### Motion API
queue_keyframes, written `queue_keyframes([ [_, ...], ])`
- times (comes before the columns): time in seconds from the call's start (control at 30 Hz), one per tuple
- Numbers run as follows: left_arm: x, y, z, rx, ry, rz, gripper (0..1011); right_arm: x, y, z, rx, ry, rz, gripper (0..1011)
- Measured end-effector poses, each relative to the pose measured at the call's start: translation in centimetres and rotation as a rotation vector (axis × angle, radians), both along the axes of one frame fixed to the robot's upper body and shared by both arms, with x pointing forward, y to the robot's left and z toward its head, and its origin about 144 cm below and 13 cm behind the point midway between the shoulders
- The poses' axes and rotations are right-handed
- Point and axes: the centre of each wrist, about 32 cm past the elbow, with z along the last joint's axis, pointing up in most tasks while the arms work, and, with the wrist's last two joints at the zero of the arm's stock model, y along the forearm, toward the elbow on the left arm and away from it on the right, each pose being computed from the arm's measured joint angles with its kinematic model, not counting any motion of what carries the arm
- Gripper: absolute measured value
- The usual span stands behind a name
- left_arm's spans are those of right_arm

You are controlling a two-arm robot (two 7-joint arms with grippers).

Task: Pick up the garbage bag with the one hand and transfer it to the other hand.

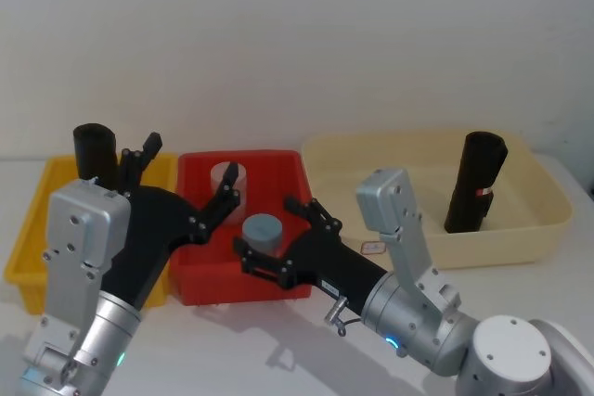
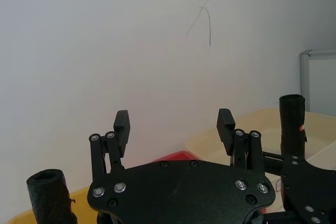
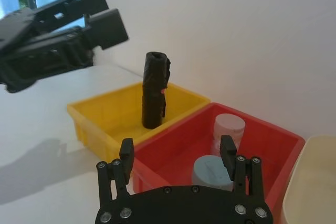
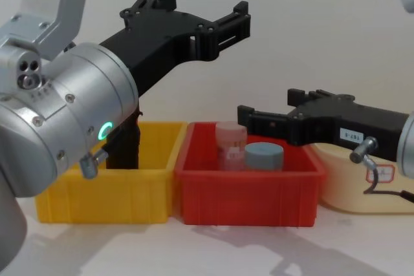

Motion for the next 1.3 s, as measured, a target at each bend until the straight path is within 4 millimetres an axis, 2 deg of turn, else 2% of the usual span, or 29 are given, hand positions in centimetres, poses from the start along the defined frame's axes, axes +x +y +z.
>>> queue_keyframes([
  [0.6,-0.2,0.1,0.0,0.000,0.001,0.006,1001,2.1,-0.9,-0.4,-0.006,0.035,0.009,1004],
  [1.3,-0.2,0.2,0.0,0.000,0.001,0.008,1001,3.3,-1.0,-1.1,-0.063,0.074,0.092,1004],
])
